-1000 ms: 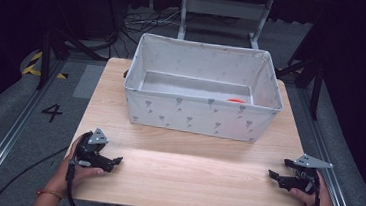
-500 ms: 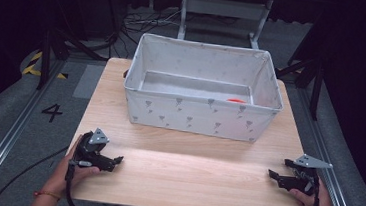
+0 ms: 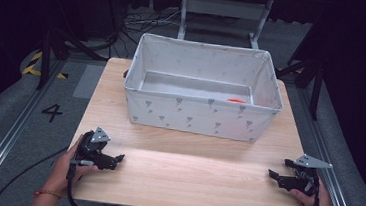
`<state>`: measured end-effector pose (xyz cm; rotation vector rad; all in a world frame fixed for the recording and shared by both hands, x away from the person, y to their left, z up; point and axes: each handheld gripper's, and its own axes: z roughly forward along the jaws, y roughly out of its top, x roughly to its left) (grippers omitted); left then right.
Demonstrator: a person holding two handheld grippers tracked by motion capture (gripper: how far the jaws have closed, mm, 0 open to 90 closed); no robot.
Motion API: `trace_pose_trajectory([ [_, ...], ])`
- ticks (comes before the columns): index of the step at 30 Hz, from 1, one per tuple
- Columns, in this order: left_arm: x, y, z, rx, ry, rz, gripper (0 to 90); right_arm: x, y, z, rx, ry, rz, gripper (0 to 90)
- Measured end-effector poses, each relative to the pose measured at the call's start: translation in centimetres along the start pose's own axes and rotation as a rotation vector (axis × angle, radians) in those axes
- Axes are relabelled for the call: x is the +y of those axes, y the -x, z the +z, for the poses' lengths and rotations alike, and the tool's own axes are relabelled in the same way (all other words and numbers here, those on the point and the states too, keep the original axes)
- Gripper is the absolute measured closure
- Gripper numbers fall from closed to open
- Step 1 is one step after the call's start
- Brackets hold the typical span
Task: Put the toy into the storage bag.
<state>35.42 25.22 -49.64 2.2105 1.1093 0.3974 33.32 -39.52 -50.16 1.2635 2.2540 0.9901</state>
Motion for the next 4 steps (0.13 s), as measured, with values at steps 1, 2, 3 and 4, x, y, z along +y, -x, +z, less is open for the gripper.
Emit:
trace_pose_trajectory([
  [1,0.09,0.19,0.07,0.004,-0.005,-0.024,0.0,0.0,0.0,0.0,0.0,0.0,0.0,17.0],
  [2,0.16,0.27,0.17,0.013,-0.002,-0.031,0.0,0.0,0.0,0.0,0.0,0.0,0.0,17.0],
  [3,0.25,0.35,0.22,0.022,-0.003,-0.039,0.0,0.0,0.0,0.0,-0.001,0.0,0.0,17.0],
  [4,0.29,0.38,0.26,0.027,-0.002,-0.043,0.0,0.0,0.0,-0.01,-0.001,0.0,-0.001,17.0],
])
